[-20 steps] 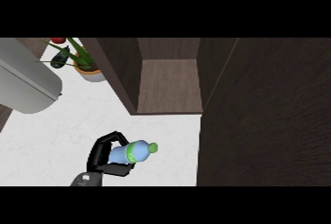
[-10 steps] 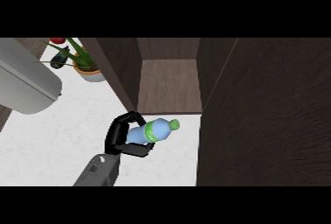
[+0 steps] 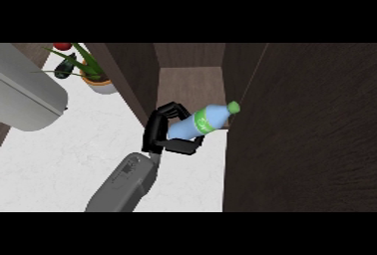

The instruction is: Pick up the bottled water, place it into the cabinet and close the cabinet

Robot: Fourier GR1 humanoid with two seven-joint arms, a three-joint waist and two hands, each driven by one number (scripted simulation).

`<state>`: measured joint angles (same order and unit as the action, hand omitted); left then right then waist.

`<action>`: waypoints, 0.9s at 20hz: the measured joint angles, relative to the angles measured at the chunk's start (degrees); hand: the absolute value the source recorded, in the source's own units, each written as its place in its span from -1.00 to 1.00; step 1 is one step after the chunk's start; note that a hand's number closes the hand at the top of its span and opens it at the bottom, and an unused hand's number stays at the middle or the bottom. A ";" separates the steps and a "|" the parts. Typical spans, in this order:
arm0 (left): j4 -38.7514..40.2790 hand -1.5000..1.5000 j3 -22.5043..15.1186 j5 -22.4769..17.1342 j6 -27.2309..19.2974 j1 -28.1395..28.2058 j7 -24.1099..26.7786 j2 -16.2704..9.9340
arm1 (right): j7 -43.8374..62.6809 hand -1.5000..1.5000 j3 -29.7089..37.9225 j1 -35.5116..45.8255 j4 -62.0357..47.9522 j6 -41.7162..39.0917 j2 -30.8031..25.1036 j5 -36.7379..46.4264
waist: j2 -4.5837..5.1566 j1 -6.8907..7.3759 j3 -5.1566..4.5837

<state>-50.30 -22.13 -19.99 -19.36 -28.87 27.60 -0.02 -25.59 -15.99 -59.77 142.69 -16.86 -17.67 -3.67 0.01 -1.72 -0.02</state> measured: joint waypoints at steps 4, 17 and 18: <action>3.37 1.00 -0.99 -2.39 -4.56 -6.37 -2.90 -0.04 | -0.55 -1.00 0.29 -0.42 0.01 -0.23 0.50 -0.28 | 0.15 -0.55 -0.01; 20.60 1.00 2.64 -8.66 -12.34 -22.70 -5.37 -0.07 | -3.12 -1.00 3.73 -1.70 -0.52 -3.73 -0.08 -1.68 | 0.81 -1.90 -0.03; 22.19 1.00 2.61 -8.31 -13.82 -23.78 -5.29 -0.08 | -3.84 -1.00 4.12 -1.89 -0.72 -4.25 -0.28 -1.67 | 0.81 -2.19 -0.02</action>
<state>-28.11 -19.51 -28.30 -33.18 -52.65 22.31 -0.10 -29.42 -11.87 -61.66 141.97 -21.12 -17.95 -5.34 0.82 -3.92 -0.04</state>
